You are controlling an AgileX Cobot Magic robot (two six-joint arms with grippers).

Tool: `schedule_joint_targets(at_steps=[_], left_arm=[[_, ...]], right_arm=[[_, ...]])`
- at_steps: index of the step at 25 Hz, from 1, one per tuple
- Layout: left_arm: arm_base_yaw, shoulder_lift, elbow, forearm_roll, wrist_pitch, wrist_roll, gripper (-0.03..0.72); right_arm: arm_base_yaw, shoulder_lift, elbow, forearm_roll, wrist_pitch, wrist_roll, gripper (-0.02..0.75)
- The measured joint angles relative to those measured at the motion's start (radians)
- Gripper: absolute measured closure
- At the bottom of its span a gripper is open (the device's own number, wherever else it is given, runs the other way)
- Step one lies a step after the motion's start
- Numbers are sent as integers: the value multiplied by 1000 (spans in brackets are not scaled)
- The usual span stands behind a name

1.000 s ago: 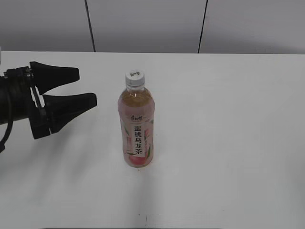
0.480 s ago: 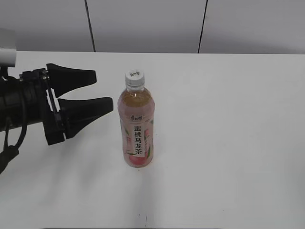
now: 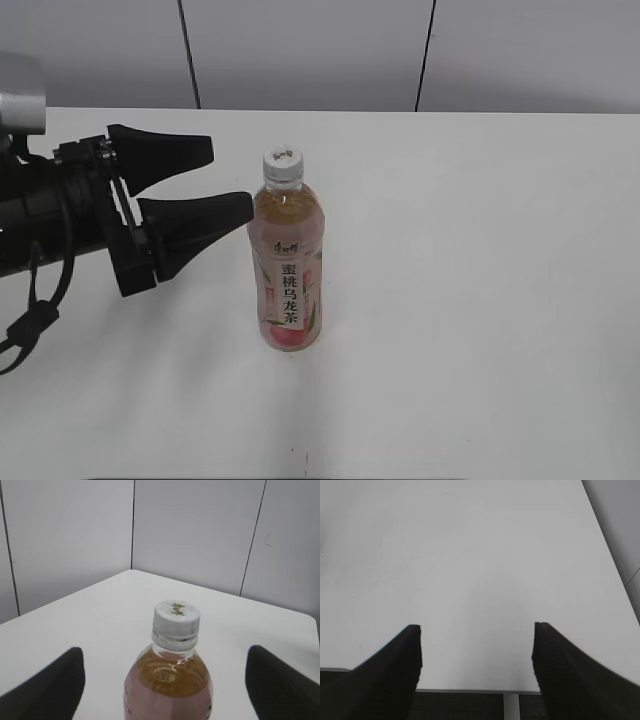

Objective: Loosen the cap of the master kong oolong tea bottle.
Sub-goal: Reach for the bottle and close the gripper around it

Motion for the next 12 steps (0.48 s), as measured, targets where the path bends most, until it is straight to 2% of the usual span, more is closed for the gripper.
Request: schedule_joint_targets(at_steps=[12], left_arm=[[-14,219,-1,-53,-3,95,104]], right_arm=[[0,0,0,0,0,0,213]])
